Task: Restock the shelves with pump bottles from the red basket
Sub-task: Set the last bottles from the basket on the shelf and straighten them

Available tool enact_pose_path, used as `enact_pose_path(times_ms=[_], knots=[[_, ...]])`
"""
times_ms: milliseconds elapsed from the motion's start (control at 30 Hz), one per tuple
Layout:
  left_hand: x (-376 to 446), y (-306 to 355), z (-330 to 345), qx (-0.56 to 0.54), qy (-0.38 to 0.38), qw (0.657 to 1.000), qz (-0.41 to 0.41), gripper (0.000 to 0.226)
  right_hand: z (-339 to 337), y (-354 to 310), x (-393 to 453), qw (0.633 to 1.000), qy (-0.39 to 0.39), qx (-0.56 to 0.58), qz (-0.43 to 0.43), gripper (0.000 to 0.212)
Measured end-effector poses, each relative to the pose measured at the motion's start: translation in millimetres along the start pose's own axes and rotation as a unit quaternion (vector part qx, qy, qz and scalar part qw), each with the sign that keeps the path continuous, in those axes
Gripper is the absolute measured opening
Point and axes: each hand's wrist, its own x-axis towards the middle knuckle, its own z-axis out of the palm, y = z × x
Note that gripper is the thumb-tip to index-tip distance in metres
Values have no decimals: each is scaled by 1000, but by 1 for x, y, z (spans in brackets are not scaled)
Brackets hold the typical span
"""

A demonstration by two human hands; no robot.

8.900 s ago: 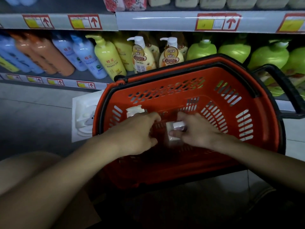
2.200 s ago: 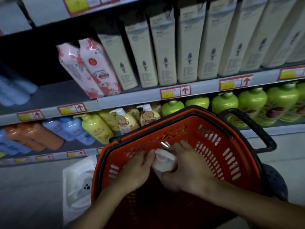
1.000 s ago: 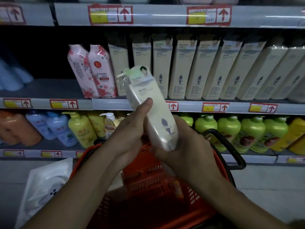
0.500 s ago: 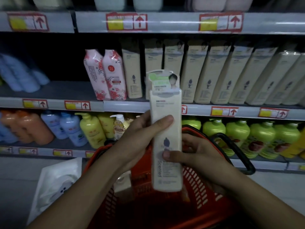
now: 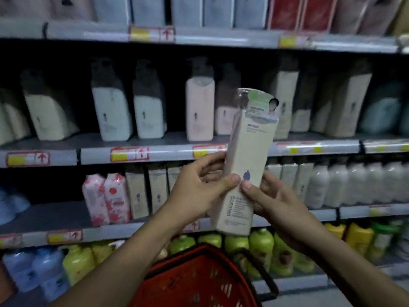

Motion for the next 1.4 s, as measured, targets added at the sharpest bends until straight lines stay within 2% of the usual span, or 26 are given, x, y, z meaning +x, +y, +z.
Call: enact_pose_path(times_ms=[133, 233, 433, 533, 733, 833, 1000, 1067, 1200, 1267, 1333, 1400], knots=[[46, 33, 55, 22, -17, 996, 83, 62, -51, -48, 12, 996, 28, -48, -74, 41], [76, 48, 92, 42, -28, 991, 120, 64, -91, -73, 25, 982, 43, -125, -136, 41], [139, 59, 162, 44, -6, 989, 138, 47, -177, -97, 81, 923, 89, -310, -209, 75], [169, 51, 194, 73, 36, 987, 139, 41, -218, -95, 116, 908, 89, -347, -217, 79], [228, 36, 243, 112, 68, 982, 140, 54, -280, -70, 179, 917, 79, -311, -236, 48], [248, 24, 259, 119, 72, 981, 134, 49, -300, -62, 197, 912, 67, -328, -238, 52], [260, 10, 270, 158, 121, 975, 94, 15, -315, -67, 221, 891, 40, -405, -201, 72], [268, 10, 273, 178, 136, 971, 80, 8, -317, -73, 230, 910, 12, -382, -158, 76], [280, 20, 278, 237, 146, 958, 72, 24, -316, -80, 238, 949, -15, -294, -112, 75], [287, 23, 282, 254, 140, 955, 67, 29, -315, -75, 240, 962, 1, -244, -124, 67], [293, 27, 287, 285, 134, 947, 66, 32, -316, -66, 242, 966, 49, -210, -139, 60], [298, 31, 292, 308, 132, 941, 54, 34, -317, -58, 243, 966, 81, -197, -150, 59]])
